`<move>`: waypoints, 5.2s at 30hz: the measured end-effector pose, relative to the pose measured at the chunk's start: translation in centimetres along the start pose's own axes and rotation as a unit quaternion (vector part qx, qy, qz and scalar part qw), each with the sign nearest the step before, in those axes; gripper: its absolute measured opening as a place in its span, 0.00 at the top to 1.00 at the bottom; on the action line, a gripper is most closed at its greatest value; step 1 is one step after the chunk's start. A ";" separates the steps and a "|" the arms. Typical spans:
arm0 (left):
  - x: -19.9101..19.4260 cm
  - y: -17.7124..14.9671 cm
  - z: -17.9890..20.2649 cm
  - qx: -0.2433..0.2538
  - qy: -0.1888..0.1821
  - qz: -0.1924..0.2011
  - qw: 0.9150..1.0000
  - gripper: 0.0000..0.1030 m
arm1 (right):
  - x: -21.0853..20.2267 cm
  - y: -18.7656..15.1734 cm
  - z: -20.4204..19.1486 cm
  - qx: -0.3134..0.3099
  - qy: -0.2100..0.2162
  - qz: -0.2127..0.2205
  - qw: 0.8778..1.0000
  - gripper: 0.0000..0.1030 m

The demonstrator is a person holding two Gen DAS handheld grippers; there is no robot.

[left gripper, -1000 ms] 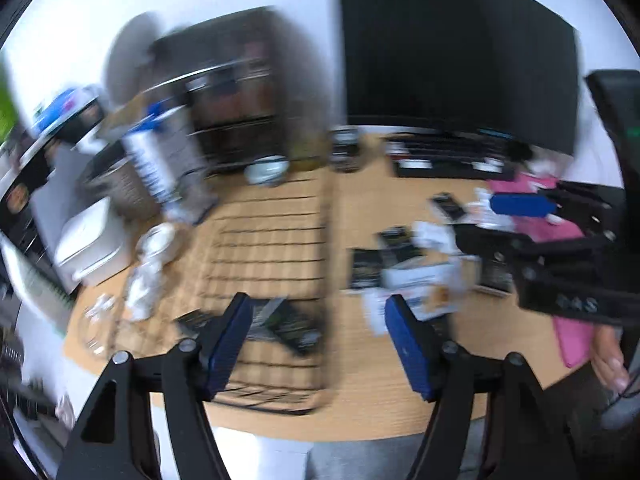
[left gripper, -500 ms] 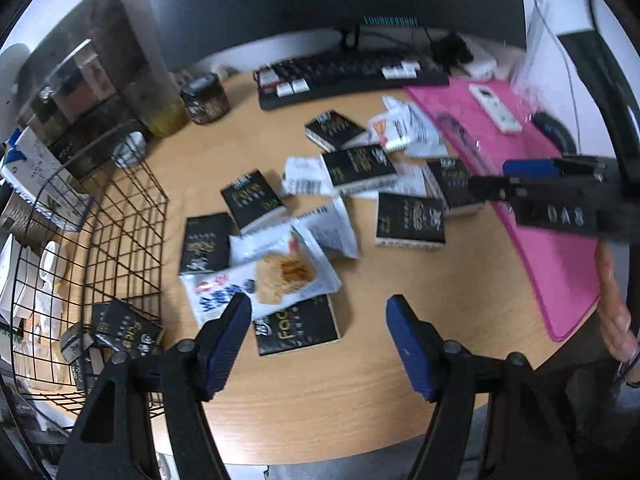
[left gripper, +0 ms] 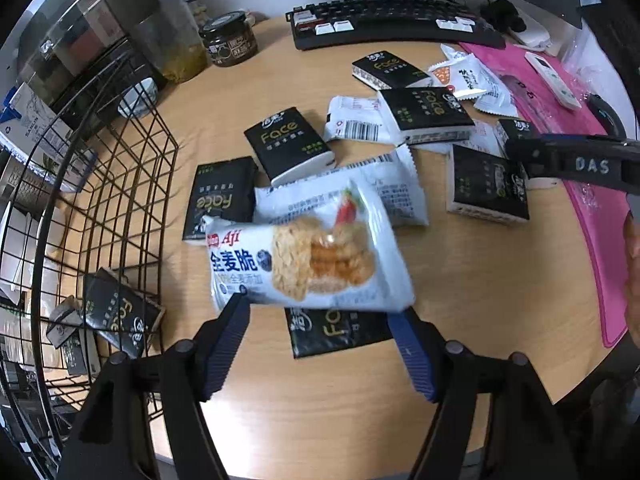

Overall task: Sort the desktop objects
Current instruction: 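Move both open tools back to the pile of packs, then grasp a black Face tissue pack with the right tool, then grasp another black Face tissue pack with the left tool, then carry both held tissue packs over the wire basket, then open both tools to drop the tissue packs into the basket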

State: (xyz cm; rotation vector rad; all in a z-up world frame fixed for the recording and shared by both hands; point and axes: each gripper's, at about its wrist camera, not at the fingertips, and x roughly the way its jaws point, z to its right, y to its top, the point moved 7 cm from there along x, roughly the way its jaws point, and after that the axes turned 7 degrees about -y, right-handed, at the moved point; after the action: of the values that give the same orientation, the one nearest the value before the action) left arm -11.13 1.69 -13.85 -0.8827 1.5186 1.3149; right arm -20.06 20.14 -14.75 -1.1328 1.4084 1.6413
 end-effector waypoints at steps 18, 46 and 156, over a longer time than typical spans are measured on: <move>0.4 -0.4 2.5 0.036 -0.041 -0.009 0.998 0.20 | -1.2 -2.1 0.4 -0.006 0.008 -0.002 1.000 0.54; -2.0 -2.8 6.1 0.094 -0.067 0.011 0.993 0.20 | -5.9 -8.7 0.6 -0.006 0.031 0.014 0.999 0.54; -12.5 -6.1 -24.8 -0.172 0.074 0.116 0.975 0.30 | -13.6 -0.1 -34.3 -0.279 0.168 0.096 0.941 0.48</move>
State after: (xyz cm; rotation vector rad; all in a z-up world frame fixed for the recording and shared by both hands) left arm -5.82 -24.37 -3.66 -1.0644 1.5694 1.7535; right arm -8.63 -13.05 -3.36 -1.7048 1.3195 2.1485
